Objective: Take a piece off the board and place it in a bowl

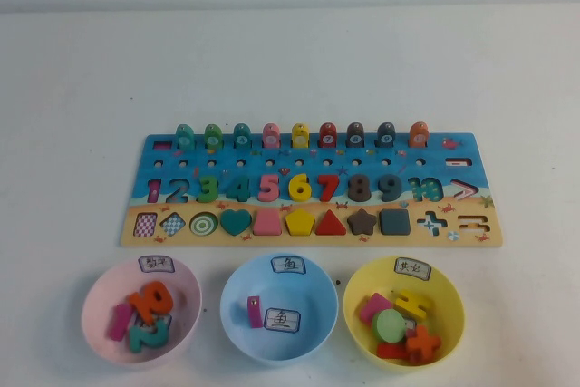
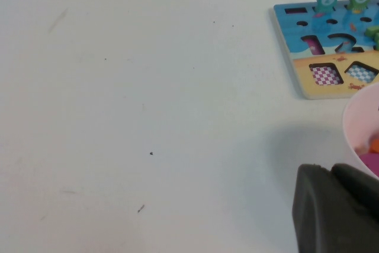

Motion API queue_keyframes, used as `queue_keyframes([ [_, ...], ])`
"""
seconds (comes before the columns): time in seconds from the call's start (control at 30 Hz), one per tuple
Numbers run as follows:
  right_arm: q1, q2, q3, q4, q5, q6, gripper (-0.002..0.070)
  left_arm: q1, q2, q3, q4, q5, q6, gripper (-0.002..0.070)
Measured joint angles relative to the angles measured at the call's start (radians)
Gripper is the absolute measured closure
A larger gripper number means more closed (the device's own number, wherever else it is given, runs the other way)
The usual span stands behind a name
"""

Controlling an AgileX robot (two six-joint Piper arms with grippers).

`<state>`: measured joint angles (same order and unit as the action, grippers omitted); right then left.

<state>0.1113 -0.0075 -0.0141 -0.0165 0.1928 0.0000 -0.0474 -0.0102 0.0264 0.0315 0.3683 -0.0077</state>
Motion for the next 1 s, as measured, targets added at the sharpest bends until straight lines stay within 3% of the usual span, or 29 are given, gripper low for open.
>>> queue_keyframes([
  [0.3,0.0,0.0,0.002,0.002,0.138,0.0,0.0694,0.0,0.0,0.0,0.0,0.0,0.0,0.0676],
  [1.0,0.0,0.0,0.04,0.078,0.177,0.0,0.0694,0.0,0.0,0.0,0.0,0.0,0.0,0.0676],
])
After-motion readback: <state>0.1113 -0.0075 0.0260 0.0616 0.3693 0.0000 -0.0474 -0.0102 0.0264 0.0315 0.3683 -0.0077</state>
